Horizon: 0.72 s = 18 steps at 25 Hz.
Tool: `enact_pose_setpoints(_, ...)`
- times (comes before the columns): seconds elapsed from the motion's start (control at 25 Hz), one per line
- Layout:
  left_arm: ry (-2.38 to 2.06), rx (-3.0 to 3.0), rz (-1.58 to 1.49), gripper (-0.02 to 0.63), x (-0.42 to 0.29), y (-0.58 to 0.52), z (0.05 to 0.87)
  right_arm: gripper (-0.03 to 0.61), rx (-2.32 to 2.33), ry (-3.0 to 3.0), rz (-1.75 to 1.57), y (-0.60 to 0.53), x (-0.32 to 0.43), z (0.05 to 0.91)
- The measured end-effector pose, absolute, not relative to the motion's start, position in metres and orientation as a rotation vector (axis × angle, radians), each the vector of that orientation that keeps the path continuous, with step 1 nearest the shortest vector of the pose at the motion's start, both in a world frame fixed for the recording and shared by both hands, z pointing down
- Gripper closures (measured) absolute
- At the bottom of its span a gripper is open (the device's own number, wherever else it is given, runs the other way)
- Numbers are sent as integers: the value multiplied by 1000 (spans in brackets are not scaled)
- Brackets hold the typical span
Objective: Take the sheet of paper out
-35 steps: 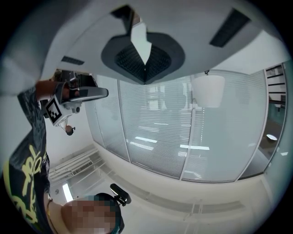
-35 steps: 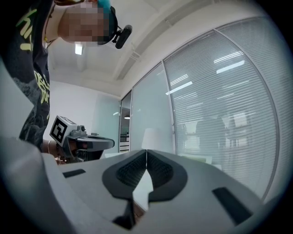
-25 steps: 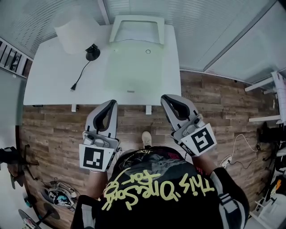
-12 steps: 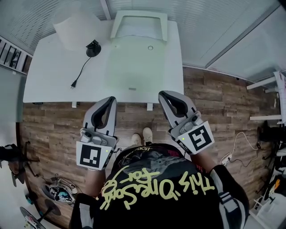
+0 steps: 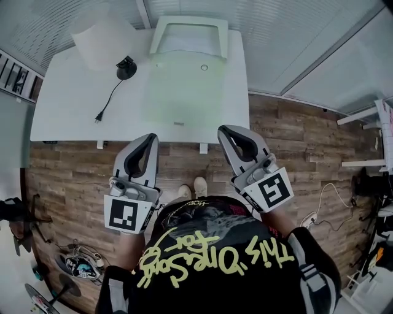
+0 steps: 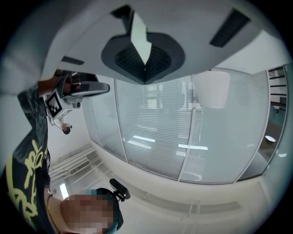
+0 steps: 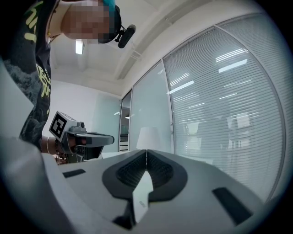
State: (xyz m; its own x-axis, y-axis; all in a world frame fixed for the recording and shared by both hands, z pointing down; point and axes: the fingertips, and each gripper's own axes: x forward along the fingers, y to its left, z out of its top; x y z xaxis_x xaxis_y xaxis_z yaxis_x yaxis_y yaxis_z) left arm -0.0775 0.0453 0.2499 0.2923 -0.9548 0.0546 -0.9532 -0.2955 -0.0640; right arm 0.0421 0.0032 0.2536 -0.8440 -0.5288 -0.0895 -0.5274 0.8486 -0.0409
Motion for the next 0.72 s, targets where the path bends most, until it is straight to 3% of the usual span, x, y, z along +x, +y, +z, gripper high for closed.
enact_pose_setpoints(0.72,1954,-2398,-175,606,-101,43,247,571,-825,2934,-92,-9,48,264)
